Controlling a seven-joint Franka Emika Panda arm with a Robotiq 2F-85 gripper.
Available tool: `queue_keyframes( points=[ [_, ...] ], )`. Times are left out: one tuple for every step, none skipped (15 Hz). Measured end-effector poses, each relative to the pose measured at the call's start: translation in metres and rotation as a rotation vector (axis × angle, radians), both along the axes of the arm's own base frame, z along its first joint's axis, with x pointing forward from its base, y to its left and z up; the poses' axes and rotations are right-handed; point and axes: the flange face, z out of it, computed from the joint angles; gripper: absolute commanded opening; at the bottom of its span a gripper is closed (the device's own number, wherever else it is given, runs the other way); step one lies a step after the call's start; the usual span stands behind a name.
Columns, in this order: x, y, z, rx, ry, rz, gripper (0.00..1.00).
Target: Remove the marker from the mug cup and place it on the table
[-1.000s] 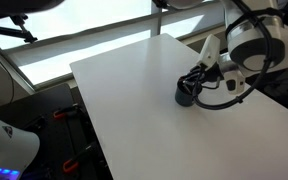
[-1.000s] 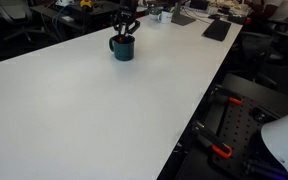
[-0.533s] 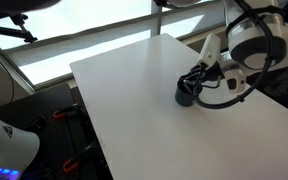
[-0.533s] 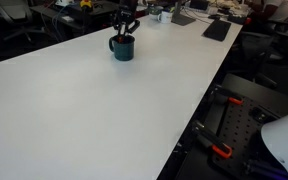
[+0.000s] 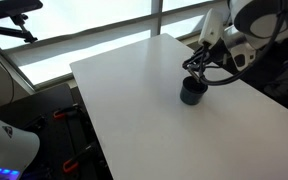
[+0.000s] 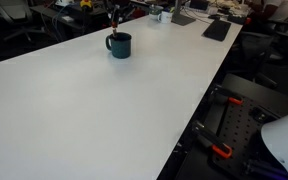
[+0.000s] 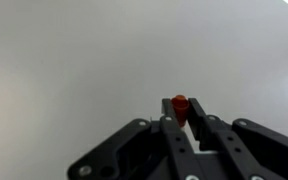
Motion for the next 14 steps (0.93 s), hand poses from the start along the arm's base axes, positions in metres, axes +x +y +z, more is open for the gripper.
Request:
queue_keyframes(
  points=[
    [0.0, 0.005, 0.01, -0.006, -0.018, 0.009, 0.05],
    [0.0, 0.011, 0.019, -0.012, -0.037, 0.021, 0.05],
    [-0.001, 0.017, 0.027, -0.016, -0.053, 0.035, 0.05],
    [-0.003, 0.023, 0.034, -0.017, -0.065, 0.055, 0.05],
    [-0.004, 0.03, 0.04, -0.018, -0.073, 0.074, 0.05],
    [-0.006, 0.036, 0.045, -0.017, -0.082, 0.095, 0.05],
    [-0.007, 0.041, 0.048, -0.016, -0.09, 0.117, 0.05],
    [-0.008, 0.046, 0.051, -0.012, -0.091, 0.141, 0.05],
    [-0.01, 0.051, 0.052, -0.005, -0.089, 0.166, 0.05],
    [-0.012, 0.055, 0.052, 0.006, -0.083, 0.192, 0.05],
    [-0.014, 0.059, 0.051, 0.02, -0.072, 0.218, 0.05],
    [-0.017, 0.062, 0.051, 0.033, -0.059, 0.245, 0.05],
    [-0.02, 0.065, 0.05, 0.05, -0.046, 0.272, 0.05],
    [-0.024, 0.067, 0.049, 0.068, -0.029, 0.297, 0.05]
  ],
)
